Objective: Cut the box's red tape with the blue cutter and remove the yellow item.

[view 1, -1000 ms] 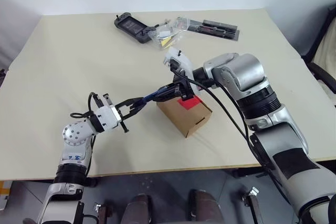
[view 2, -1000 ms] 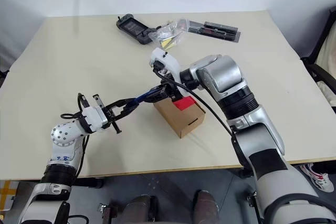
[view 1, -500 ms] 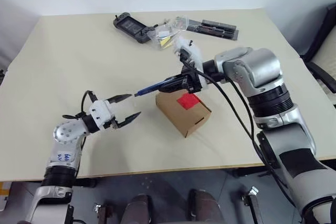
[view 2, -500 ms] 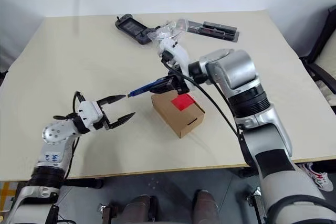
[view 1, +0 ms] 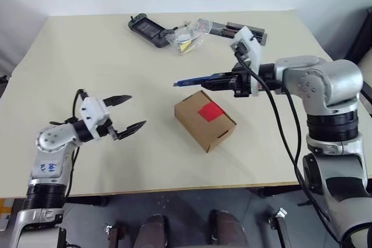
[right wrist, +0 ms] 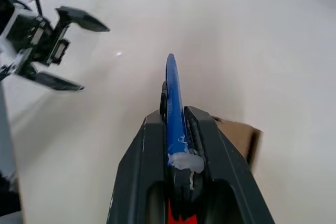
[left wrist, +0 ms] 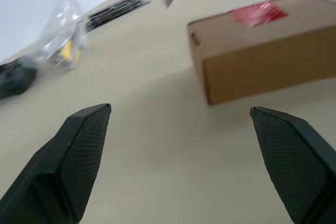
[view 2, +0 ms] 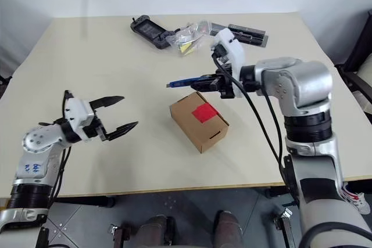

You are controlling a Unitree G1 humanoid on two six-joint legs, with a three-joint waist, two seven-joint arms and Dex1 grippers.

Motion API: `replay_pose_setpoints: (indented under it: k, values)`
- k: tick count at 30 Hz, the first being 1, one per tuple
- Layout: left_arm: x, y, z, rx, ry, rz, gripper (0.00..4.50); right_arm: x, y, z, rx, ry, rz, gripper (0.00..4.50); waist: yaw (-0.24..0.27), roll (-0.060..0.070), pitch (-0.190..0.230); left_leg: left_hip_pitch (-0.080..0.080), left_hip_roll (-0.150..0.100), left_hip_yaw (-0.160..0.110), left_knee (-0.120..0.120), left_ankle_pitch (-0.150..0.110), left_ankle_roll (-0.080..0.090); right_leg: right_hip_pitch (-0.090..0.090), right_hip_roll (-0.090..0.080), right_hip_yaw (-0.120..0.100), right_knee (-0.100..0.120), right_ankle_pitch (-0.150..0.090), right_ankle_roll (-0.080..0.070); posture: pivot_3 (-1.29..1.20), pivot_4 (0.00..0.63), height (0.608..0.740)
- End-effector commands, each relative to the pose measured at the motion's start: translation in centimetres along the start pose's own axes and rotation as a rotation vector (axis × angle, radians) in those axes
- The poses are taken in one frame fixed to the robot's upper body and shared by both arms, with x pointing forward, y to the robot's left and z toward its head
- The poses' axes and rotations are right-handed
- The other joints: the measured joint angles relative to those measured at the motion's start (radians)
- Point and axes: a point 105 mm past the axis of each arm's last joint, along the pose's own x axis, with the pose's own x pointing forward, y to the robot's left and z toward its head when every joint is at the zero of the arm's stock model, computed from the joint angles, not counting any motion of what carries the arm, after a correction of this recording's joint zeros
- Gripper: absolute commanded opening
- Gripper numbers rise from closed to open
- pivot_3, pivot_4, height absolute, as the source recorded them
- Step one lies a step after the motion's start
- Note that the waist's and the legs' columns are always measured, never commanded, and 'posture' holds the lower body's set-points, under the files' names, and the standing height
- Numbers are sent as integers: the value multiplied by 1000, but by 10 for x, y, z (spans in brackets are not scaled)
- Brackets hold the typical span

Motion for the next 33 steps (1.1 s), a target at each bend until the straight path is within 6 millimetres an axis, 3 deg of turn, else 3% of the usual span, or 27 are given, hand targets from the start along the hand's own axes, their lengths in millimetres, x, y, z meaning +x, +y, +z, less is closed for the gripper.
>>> replay_pose_setpoints:
  k: [1,3,6,11,19,27,33]
  values:
    - [26,-11,19,-29,-61,-107,4500,-20,4,10,-29,-53,-50,185,-2,0,0,0,0,0,0,0,0,0,0,0,0,0,0,0,150,740]
    - [47,-17,26,-62,-92,-176,4500,-28,3,6,-31,-48,-93,185,-1,0,0,0,0,0,0,0,0,0,0,0,0,0,0,0,150,740]
    - [72,-18,30,-64,-87,-253,3944,-37,3,1,-51,-33,-154,185,6,-1,0,0,0,0,1,0,0,0,0,0,0,0,0,0,150,740]
    - [94,-15,32,-78,-51,-320,2332,-45,4,-2,-48,-48,-200,185,-3,-1,0,0,0,1,0,0,0,0,0,0,-1,0,0,0,150,740]
    - [123,-18,12,-120,145,-373,0,-44,4,-13,-59,-21,-242,185,0,-1,0,0,0,1,0,0,0,0,0,0,-1,0,0,0,150,740]
    - [144,-25,3,-178,233,-385,0,-34,-10,-36,-98,54,-306,184,22,-1,1,-1,-1,2,2,0,1,0,0,1,-2,0,0,0,150,740]
    - [145,-30,2,-188,244,-407,0,-34,-15,-34,-106,13,-333,184,23,-2,1,-1,-1,2,3,0,1,1,0,1,-2,0,0,0,150,740]
